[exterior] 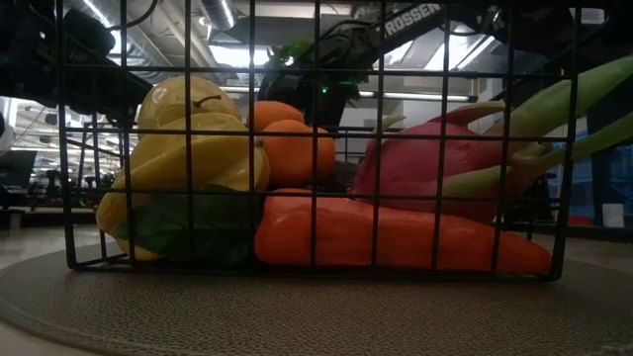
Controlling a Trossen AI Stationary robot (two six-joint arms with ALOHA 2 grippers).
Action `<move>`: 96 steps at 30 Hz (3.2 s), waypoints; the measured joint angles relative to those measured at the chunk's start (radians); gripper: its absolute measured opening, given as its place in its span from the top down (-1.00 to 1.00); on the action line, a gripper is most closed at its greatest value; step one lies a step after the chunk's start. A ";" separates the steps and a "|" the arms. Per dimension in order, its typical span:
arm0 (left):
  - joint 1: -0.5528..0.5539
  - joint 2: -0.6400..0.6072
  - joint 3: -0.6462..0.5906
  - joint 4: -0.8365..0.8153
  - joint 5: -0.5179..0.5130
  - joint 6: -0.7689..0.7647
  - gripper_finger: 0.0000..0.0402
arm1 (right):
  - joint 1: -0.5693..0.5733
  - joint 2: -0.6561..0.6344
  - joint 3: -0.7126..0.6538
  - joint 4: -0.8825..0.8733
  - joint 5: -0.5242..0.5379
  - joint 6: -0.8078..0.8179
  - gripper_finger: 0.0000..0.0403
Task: Build produce basket
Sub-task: Put the lettuce into the black wire basket
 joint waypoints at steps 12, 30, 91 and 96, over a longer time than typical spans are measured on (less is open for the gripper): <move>0.000 0.000 0.000 0.000 0.000 0.000 0.93 | 0.002 0.019 0.002 0.008 0.004 0.030 0.12; 0.000 0.000 0.000 0.000 0.000 0.000 0.87 | 0.022 -0.011 0.092 -0.022 0.102 -0.034 0.97; 0.000 0.000 0.000 0.000 0.000 0.000 0.99 | 0.624 -0.232 0.239 -0.549 0.039 0.692 0.97; 0.000 0.000 0.000 0.000 0.000 0.000 0.98 | 0.583 -0.231 0.166 -0.476 -0.007 0.640 0.97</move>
